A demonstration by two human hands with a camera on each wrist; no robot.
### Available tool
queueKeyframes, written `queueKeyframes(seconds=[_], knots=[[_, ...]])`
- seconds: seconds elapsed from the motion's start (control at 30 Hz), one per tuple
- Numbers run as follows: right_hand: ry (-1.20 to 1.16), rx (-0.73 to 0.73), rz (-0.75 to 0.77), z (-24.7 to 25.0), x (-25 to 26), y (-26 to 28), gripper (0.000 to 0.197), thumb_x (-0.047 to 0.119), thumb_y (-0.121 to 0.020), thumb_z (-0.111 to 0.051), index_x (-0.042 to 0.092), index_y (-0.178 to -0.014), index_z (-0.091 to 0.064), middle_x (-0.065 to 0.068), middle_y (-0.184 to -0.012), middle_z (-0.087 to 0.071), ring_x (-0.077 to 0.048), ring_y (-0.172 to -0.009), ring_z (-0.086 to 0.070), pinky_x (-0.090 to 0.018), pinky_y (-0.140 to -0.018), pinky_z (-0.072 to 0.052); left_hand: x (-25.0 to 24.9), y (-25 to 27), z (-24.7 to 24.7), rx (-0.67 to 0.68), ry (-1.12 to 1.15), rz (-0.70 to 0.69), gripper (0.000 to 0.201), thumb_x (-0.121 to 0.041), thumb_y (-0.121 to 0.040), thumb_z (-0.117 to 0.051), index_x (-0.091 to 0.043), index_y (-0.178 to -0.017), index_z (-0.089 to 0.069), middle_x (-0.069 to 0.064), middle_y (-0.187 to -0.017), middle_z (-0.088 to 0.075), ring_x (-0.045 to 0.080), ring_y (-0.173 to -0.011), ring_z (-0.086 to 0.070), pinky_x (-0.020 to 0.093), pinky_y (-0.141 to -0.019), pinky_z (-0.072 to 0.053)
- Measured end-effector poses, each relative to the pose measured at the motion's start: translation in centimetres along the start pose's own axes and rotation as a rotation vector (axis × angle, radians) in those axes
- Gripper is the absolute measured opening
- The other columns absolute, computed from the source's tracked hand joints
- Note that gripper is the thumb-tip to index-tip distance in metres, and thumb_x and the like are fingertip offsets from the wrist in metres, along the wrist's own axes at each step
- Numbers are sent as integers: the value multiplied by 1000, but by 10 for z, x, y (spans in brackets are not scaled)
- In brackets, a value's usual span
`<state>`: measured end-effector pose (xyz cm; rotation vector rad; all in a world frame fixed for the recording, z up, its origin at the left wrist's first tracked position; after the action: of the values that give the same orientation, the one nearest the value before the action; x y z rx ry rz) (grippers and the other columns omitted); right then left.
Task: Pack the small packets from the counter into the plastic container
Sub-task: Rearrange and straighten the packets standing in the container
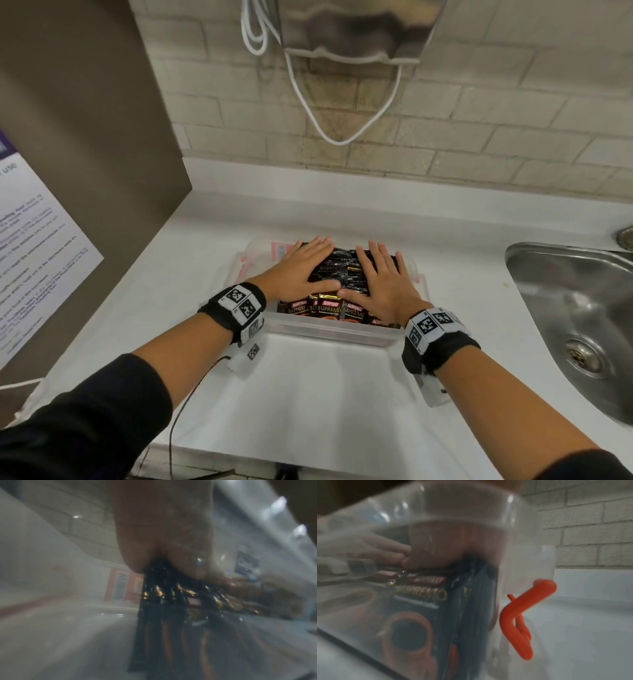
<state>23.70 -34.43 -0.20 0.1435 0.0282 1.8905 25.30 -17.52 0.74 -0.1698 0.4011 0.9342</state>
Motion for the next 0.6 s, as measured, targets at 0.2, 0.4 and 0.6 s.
queueKeyframes(seconds=[0.2, 0.4, 0.6], knots=[[-68, -4, 10, 3, 0, 10, 119, 99, -66, -9, 25, -158, 7, -8, -165, 11, -22, -151, 15, -51, -121, 10, 14, 29, 38, -442, 761, 309, 58, -60, -100, -33, -33, -152, -35, -8, -159, -32, 10, -147, -26, 36, -119, -21], [-68, -58, 15, 1, 1, 13, 115, 97, -70, -12, 25, -158, 4, -7, -165, 8, -21, -152, 13, -49, -122, 10, 30, 58, 1, -331, 1043, 856, 73, -65, -99, -28, -19, -156, -22, 11, -160, -28, 30, -144, -31, 47, -113, -27], [-85, -66, 40, -1, 3, 10, 117, 98, -68, -11, 24, -158, 5, -7, -165, 10, -19, -151, 15, -46, -121, 14, 6, 37, -20, -211, 1362, 857, 75, -68, -96, -34, -20, -153, -32, 15, -150, -46, 35, -134, -48, 54, -110, -40]])
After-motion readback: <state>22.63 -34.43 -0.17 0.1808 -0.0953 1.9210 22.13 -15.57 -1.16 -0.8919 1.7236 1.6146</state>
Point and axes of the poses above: each hand's wrist, its own y-axis away from the middle knuckle, its own z-axis out of the back of the hand, x = y × z, the point moved 7 cm from there along -y, towards the middle knuckle
